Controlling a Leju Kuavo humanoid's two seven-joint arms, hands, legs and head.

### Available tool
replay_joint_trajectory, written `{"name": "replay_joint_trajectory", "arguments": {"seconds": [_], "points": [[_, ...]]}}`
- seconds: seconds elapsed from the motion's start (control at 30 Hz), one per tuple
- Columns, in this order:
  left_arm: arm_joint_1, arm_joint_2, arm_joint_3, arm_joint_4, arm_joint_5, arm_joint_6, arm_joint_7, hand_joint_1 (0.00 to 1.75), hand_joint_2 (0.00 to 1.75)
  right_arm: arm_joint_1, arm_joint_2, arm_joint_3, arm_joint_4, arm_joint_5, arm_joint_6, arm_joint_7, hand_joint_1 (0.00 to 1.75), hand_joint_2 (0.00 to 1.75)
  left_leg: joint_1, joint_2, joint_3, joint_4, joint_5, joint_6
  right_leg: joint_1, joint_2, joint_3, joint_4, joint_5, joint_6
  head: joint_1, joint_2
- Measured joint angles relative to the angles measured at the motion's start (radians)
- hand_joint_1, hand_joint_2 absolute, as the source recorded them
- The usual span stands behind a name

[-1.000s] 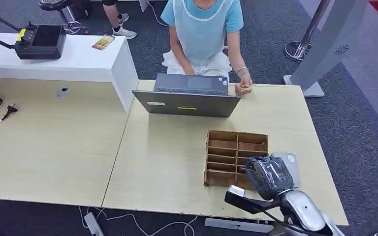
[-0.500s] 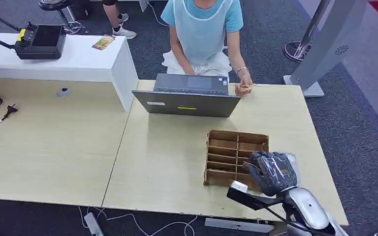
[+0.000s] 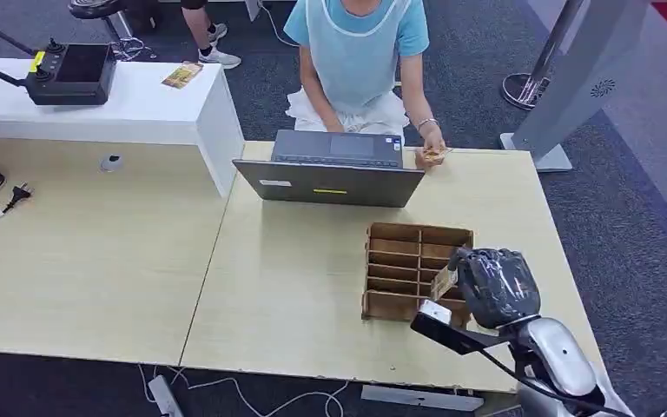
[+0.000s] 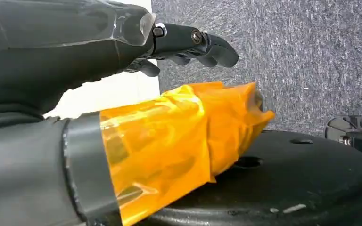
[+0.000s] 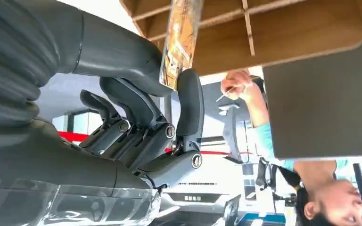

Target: Pass the card to the sensor for recognition and then transmit it.

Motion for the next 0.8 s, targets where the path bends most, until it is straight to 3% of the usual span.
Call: {"name": "replay_joint_trajectory", "arguments": {"seconds": [0.8], "points": [[0.0,0.0,0.004,0.0,-0.001,0.003,0.0,0.0,0.0,-0.03,0.0,-0.021,-0.02,-0.022,-0.032,-0.027,1.75,1.75,0.0,0.0,0.0,0.0,0.0,0.0,0.0,0.0,0.0,0.0,0.0,0.0,0.0,0.0]]}}
